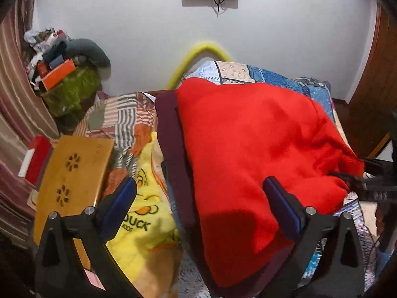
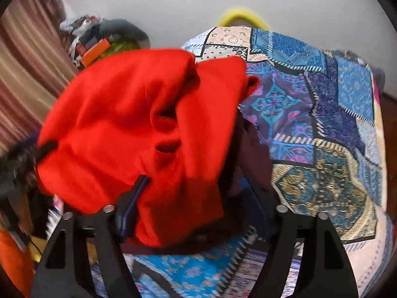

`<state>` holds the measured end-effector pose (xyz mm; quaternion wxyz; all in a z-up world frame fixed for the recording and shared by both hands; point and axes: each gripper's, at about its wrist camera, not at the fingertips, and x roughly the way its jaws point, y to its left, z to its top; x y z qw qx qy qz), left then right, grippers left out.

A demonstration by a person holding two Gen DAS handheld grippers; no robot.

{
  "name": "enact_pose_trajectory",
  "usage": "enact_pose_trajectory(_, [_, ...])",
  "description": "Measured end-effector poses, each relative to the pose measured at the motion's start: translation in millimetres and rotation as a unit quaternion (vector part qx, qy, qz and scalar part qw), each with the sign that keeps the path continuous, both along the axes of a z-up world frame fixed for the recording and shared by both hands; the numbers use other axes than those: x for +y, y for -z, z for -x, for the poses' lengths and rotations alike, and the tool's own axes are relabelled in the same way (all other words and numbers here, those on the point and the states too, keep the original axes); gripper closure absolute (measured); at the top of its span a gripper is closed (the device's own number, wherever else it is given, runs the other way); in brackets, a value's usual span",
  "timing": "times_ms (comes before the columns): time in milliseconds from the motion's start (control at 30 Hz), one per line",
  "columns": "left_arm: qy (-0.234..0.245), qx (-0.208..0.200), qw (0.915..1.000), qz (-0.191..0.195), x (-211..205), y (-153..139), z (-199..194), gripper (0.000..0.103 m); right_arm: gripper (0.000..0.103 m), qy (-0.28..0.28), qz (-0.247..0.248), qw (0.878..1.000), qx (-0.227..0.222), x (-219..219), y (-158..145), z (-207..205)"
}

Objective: Fold large clothes
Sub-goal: 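Place the red bundle on top of the maroon clothes stack, release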

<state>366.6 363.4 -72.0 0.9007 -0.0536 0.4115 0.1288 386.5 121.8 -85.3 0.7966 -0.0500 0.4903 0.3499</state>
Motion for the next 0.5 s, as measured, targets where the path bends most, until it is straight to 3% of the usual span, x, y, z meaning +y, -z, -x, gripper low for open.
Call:
enact_pose_trajectory(133, [-0.001, 0.004, 1.0000, -0.007, -3, 3, -4, 0.000, 0.026, -0.025, 0.020, 0.998, -0.049, -12, -2, 11])
enact_pose_trajectory(267, [0.001, 0.007, 0.9999, -0.013, -8, 1, -4, 0.000, 0.026, -0.007, 0.027, 0.999, -0.045, -20, -3, 8])
enact_pose_trajectory(500, [-0.021, -0.014, 0.9996, 0.011, -12, -24, 16, 0.000, 0.026, 0.015, -0.004, 0.996, -0.088, -42, -47, 26])
